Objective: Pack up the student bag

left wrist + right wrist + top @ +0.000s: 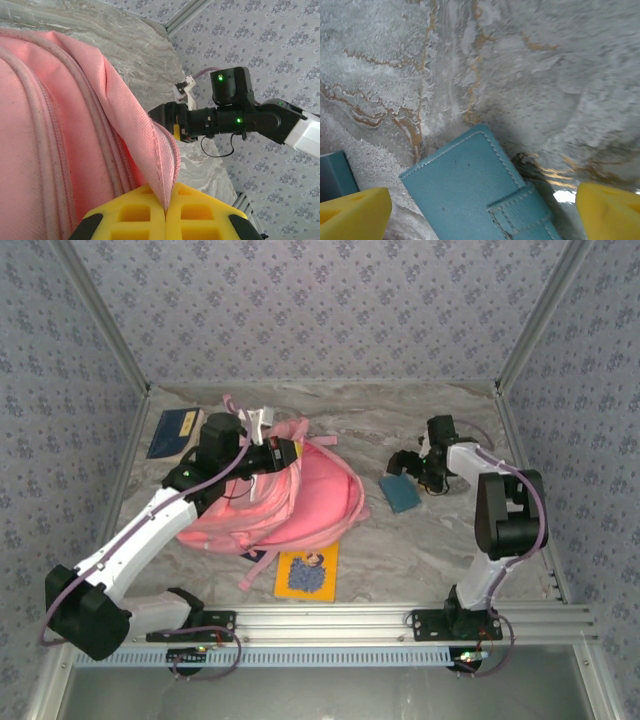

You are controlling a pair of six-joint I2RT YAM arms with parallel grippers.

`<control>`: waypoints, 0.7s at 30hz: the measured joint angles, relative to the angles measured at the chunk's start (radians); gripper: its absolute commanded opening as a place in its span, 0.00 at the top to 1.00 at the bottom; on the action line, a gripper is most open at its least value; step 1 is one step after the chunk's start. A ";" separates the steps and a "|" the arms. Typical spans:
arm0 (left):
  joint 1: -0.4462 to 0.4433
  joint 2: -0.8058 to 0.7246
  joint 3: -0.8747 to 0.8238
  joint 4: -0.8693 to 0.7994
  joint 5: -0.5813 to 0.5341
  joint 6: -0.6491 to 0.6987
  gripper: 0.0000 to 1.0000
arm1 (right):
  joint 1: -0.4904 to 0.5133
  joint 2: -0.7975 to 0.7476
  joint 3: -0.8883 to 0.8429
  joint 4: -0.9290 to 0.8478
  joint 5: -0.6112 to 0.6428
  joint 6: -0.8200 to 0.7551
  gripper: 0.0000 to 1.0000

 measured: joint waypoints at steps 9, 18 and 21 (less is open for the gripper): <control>0.000 0.011 0.000 0.001 0.016 0.000 1.00 | -0.013 0.036 -0.006 0.013 -0.158 -0.021 0.09; 0.000 0.012 0.000 0.000 0.018 0.000 1.00 | -0.008 0.034 -0.065 0.087 -0.263 0.008 0.26; 0.000 0.013 0.000 0.000 0.018 0.000 1.00 | -0.008 0.032 -0.087 0.119 -0.282 0.029 0.31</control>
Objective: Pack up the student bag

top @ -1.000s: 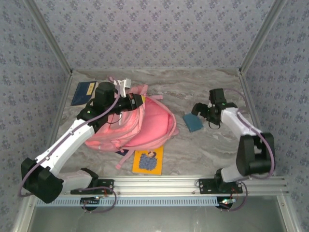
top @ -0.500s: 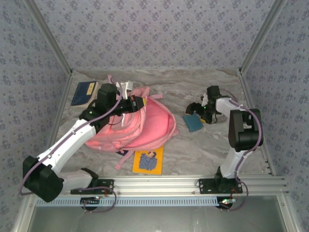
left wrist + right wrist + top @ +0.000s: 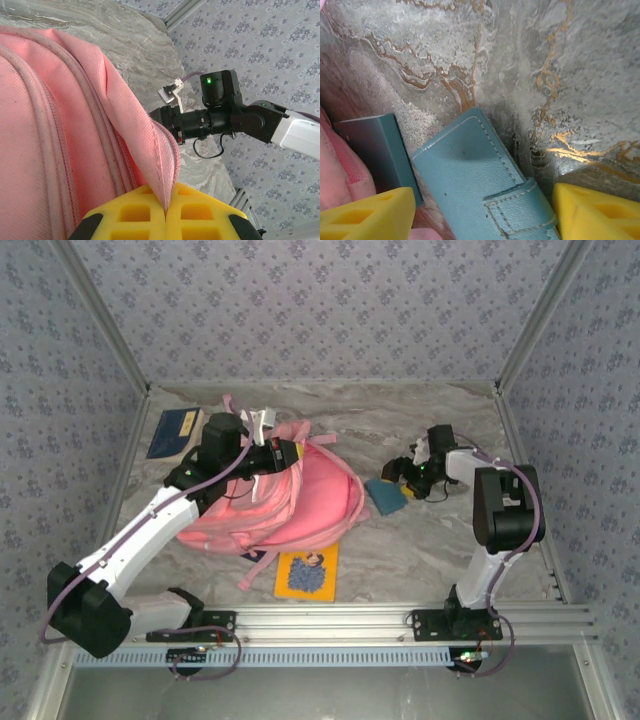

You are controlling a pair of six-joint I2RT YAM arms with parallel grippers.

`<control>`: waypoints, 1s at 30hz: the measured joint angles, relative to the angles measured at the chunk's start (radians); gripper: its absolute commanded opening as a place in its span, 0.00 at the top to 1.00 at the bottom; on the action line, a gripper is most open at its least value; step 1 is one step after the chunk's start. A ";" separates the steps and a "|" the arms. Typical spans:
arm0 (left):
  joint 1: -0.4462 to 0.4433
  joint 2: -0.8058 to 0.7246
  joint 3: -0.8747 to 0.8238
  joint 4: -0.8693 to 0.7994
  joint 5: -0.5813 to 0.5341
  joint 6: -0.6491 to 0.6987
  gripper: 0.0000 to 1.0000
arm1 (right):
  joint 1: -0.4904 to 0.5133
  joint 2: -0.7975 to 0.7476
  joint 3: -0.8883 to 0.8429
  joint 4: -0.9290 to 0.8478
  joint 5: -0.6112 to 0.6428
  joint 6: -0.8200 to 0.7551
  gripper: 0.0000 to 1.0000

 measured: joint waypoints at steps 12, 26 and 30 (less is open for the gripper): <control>0.000 0.019 0.000 0.000 0.003 0.000 1.00 | 0.076 -0.051 -0.118 0.119 -0.048 0.072 0.46; 0.000 0.024 0.000 -0.001 0.003 0.008 1.00 | 0.095 -0.156 -0.168 0.129 -0.076 0.122 0.66; 0.000 0.024 0.000 -0.001 0.003 0.008 1.00 | 0.118 -0.156 -0.168 0.132 -0.078 0.130 0.70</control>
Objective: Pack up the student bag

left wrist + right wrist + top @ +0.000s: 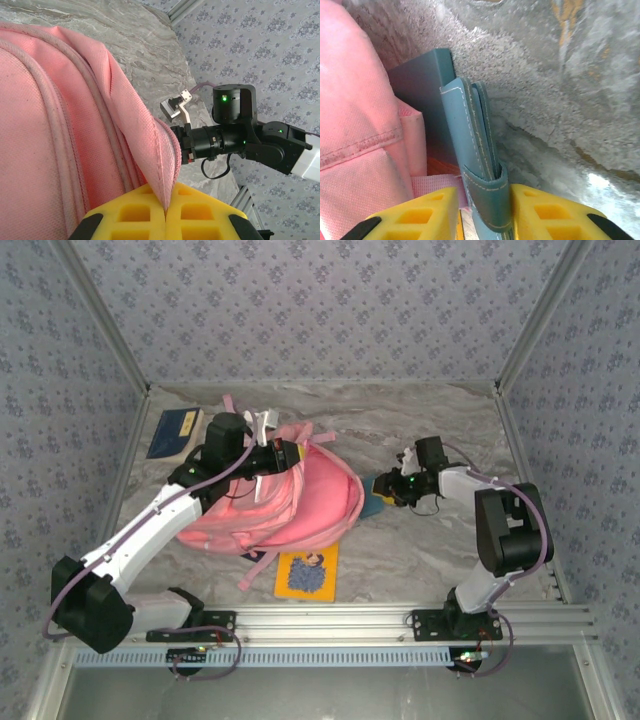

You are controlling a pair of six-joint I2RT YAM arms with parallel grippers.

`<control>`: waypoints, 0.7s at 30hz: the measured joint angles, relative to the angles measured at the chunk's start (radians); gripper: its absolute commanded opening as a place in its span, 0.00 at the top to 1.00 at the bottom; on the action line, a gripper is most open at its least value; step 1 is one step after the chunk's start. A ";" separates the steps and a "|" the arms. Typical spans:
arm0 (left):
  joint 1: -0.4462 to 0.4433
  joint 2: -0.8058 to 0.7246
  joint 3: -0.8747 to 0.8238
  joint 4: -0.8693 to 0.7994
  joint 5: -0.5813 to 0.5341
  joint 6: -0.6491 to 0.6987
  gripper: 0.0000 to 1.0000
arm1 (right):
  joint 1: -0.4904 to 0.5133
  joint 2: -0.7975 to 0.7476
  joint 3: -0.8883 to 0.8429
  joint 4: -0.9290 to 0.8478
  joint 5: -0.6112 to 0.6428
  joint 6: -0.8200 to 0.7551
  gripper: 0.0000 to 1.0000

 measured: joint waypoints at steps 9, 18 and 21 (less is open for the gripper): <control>0.000 0.000 0.000 0.000 0.000 0.000 1.00 | 0.039 -0.002 0.008 -0.031 0.019 -0.014 0.96; 0.000 0.000 0.014 -0.026 0.000 0.029 1.00 | 0.042 -0.170 0.002 -0.139 0.247 -0.031 1.00; 0.000 0.000 0.050 -0.068 0.000 0.054 1.00 | 0.042 -0.289 -0.006 -0.178 0.351 -0.026 1.00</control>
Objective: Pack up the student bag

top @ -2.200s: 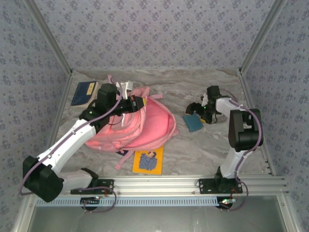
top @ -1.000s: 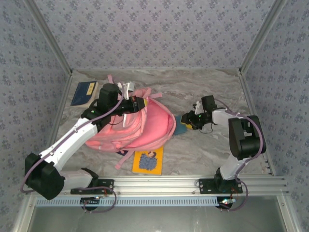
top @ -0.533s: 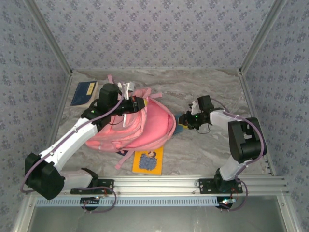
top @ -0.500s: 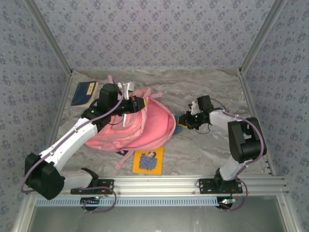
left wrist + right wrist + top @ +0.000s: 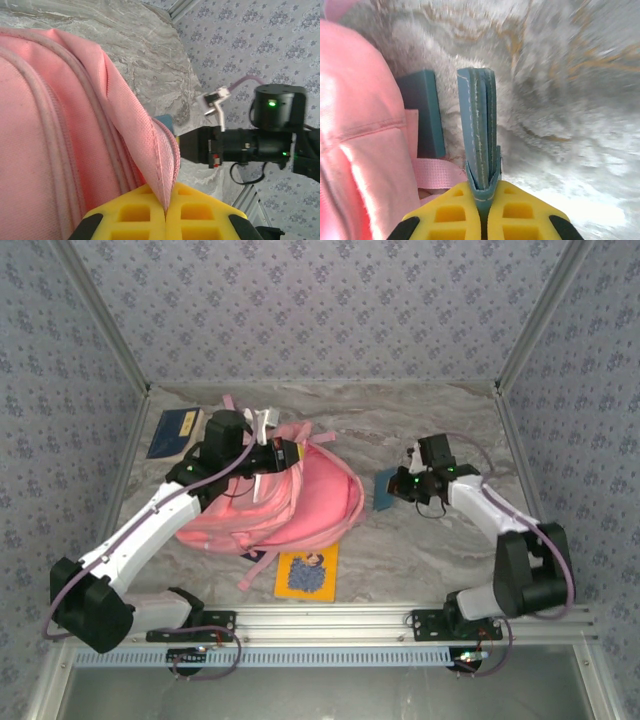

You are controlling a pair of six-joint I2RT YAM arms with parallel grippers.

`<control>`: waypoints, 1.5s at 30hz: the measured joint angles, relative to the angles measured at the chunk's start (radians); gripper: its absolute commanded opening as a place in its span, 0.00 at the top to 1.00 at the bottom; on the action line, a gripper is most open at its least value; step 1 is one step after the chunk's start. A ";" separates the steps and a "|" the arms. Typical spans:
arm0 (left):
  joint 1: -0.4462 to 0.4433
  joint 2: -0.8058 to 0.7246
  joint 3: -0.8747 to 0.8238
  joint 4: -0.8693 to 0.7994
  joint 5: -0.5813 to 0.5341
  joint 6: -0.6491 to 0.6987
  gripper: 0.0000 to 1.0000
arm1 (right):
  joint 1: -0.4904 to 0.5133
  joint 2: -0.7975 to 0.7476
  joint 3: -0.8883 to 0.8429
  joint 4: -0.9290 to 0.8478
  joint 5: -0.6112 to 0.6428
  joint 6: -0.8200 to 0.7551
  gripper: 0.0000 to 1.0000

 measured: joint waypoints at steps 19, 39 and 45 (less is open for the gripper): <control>0.010 -0.115 0.158 -0.261 -0.105 0.220 1.00 | 0.337 -0.387 0.148 -0.076 0.235 0.039 1.00; 0.023 -0.156 0.142 -0.277 -0.059 0.243 1.00 | 0.587 -0.050 0.150 0.129 0.138 0.217 1.00; 0.029 -0.137 0.169 -0.290 -0.031 0.263 1.00 | 0.618 0.061 0.199 0.174 0.166 0.304 1.00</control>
